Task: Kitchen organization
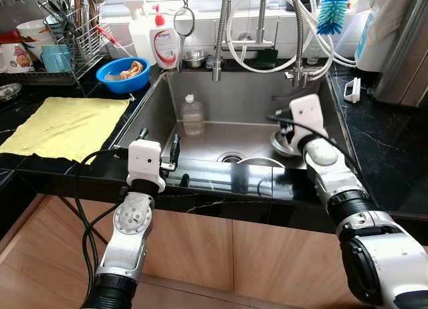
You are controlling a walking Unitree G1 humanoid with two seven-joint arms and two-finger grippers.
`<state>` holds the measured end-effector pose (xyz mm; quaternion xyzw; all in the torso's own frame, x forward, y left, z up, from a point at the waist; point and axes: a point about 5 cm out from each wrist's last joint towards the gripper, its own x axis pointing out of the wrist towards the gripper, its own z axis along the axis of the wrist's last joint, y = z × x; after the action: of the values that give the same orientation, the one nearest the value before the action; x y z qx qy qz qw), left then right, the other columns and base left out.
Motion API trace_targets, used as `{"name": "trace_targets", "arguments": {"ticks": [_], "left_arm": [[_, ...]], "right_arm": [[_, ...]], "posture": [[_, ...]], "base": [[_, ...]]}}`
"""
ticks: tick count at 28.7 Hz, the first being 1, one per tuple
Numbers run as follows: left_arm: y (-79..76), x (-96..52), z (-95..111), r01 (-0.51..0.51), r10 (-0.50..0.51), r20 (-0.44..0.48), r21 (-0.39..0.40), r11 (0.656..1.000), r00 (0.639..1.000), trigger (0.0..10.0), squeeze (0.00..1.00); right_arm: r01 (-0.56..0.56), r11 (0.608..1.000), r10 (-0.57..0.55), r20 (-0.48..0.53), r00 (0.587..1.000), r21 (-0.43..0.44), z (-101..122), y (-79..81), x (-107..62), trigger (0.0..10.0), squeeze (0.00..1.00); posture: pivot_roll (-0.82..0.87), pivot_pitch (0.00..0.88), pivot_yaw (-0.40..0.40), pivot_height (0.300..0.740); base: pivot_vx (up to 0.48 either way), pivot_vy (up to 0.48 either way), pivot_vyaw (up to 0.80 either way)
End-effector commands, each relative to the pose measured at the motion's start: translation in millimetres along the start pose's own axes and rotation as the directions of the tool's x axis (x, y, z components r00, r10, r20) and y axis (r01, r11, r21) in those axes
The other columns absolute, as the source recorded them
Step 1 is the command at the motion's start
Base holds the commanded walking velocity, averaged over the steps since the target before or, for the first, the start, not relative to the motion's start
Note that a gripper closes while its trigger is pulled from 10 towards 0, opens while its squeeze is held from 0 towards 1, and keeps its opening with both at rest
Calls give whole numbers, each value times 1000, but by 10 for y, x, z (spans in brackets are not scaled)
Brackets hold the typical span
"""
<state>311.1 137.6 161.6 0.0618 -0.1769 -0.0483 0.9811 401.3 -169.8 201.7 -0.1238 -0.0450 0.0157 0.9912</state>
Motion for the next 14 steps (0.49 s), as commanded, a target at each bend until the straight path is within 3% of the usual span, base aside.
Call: {"name": "trace_targets", "arguments": {"ticks": [1,5,7,10,14], "left_arm": [[31,2,24,-8,8,1,8,1000,1000,10000,0],[26,7,25,-6,6,2,7,1000,1000,10000,0],[16,11,28,-2,2,4,5,1000,1000,10000,0],[20,11,24,-3,3,4,5,1000,1000,10000,0],[16,9,31,-3,3,9,5,1000,1000,10000,0]], "right_arm": [[16,998,-19,57,998,63,85,29,-49,10000,0],[20,995,-32,119,992,101,178,99,-192,10000,0],[-20,992,1,149,989,125,227,225,-347,10000,0],[-40,989,13,185,983,142,265,292,-502,10000,0],[-19,988,-11,192,981,155,195,238,-629,10000,0]], "posture": [[-89,0,71,740],[-95,0,72,740],[-101,0,68,740],[-114,0,70,740],[-115,0,68,740]], "base": [[0,0,0],[0,0,0],[0,0,0],[0,0,0],[0,0,0]]}}
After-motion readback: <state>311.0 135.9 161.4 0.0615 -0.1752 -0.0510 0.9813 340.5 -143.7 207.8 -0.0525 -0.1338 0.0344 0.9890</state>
